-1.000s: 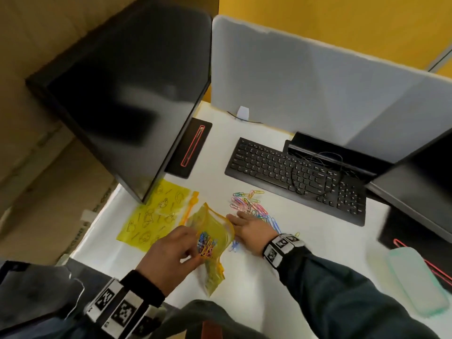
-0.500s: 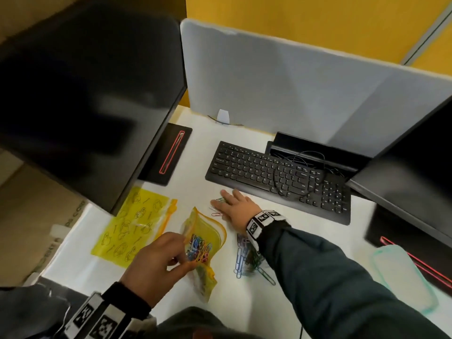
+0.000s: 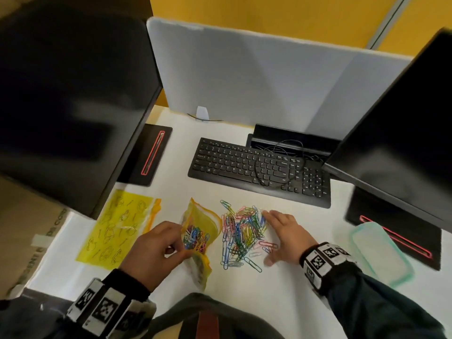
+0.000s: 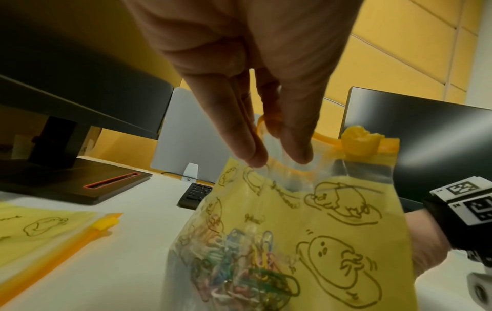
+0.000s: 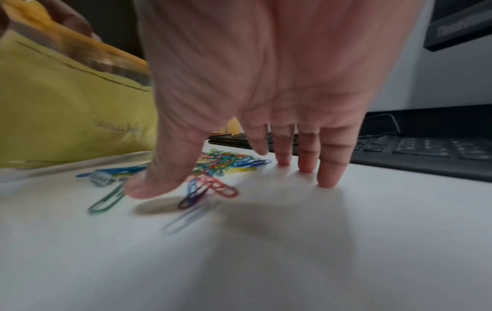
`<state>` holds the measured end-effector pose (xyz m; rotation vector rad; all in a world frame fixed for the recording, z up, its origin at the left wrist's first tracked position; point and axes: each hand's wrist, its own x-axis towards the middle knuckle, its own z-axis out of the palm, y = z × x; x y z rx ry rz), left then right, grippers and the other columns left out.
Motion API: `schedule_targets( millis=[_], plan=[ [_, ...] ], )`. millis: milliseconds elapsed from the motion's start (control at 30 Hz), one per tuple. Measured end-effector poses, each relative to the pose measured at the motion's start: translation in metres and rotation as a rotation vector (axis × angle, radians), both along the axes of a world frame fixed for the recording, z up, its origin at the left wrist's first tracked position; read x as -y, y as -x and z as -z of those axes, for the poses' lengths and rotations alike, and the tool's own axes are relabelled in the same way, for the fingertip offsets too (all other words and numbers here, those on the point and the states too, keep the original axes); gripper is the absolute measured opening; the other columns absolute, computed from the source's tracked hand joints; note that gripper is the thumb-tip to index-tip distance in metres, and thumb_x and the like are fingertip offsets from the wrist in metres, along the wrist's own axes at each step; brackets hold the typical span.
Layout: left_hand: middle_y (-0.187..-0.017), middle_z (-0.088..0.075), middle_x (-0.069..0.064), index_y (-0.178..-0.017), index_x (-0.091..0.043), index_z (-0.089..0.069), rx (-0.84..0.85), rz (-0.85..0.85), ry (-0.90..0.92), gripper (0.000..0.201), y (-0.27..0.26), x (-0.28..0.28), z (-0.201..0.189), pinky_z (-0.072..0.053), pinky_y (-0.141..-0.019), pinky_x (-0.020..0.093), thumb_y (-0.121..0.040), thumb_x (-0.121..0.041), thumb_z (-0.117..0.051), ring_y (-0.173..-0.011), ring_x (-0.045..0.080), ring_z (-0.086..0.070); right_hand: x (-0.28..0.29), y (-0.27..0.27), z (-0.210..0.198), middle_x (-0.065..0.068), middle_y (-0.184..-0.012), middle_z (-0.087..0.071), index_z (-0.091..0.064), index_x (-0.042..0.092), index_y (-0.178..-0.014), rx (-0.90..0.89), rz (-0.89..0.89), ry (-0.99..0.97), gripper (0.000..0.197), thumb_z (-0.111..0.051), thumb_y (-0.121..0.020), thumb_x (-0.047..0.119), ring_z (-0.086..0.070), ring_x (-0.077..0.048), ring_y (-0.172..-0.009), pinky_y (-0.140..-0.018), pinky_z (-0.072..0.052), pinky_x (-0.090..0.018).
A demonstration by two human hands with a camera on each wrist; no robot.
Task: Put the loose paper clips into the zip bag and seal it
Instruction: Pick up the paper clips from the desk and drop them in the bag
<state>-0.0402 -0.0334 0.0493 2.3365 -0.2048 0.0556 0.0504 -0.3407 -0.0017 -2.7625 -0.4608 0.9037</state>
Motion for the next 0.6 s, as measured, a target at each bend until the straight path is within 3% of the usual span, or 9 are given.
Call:
schedule_targets(
  millis=[100,167,233,300,433,600],
  plan=[
    [-0.088,-0.055,-0.018,-0.063,-0.025,-0.045,-0.013,0.029,-0.016,0.028,-0.001,0.0,0.0,-0.048,-0.06,0.01,-0.066,-0.043,-0.066,-0.088,-0.007,-0.053,-0.018,0.003,0.004,-0.001,-0.153,-0.021,-0.001,0.025,-0.148,0.064,0.017,-0.037,0.121,-0.083,-0.059,0.038,-0.024,-0.023,-0.135,-0.111,-0.03,-0.036],
    [-0.087,-0.054,-0.019,-0.063,-0.026,-0.045,-0.017,0.046,-0.026,0.028,-0.003,-0.002,-0.001,-0.048,-0.058,0.013,-0.067,-0.047,-0.064,-0.082,-0.004,-0.054,-0.029,-0.004,0.006,-0.001,-0.15,-0.025,-0.002,0.025,-0.147,0.078,0.045,-0.061,0.118,-0.082,-0.061,0.033,-0.028,-0.024,-0.132,-0.109,-0.033,-0.037],
    [-0.084,-0.053,-0.019,-0.063,-0.028,-0.044,-0.022,0.055,-0.027,0.029,-0.004,-0.002,-0.002,-0.049,-0.058,0.014,-0.067,-0.05,-0.062,-0.077,0.0,-0.055,-0.037,-0.011,0.008,-0.001,-0.146,-0.03,-0.011,0.024,-0.147,0.081,0.065,-0.085,0.11,-0.082,-0.063,0.029,-0.031,-0.024,-0.129,-0.106,-0.036,-0.039],
    [-0.083,-0.053,-0.02,-0.062,-0.027,-0.045,-0.03,0.056,-0.022,0.03,-0.004,-0.001,-0.003,-0.048,-0.059,0.011,-0.068,-0.05,-0.062,-0.079,0.0,-0.056,-0.041,-0.019,0.009,-0.003,-0.138,-0.039,-0.029,0.019,-0.142,0.095,0.067,-0.1,0.089,-0.078,-0.068,0.022,-0.037,-0.025,-0.125,-0.104,-0.04,-0.038],
    [-0.086,-0.054,-0.013,-0.062,-0.022,-0.046,-0.045,0.052,-0.019,0.033,-0.002,0.005,0.0,-0.046,-0.061,0.005,-0.068,-0.027,-0.078,-0.09,-0.008,-0.053,-0.04,-0.022,0.012,-0.009,-0.117,-0.057,-0.059,0.013,-0.119,0.222,0.075,-0.136,0.035,-0.057,-0.083,0.011,-0.055,-0.029,-0.109,-0.093,-0.047,-0.036],
    [-0.086,-0.055,-0.01,-0.065,-0.023,-0.045,-0.043,0.039,-0.034,0.035,-0.001,0.01,-0.001,-0.045,-0.061,0.006,-0.066,-0.018,-0.08,-0.085,-0.012,-0.051,-0.03,-0.012,0.016,-0.013,-0.101,-0.067,-0.067,0.009,-0.101,0.259,0.185,-0.169,0.022,-0.052,-0.085,0.006,-0.061,-0.031,-0.093,-0.082,-0.048,-0.033]
  ],
)
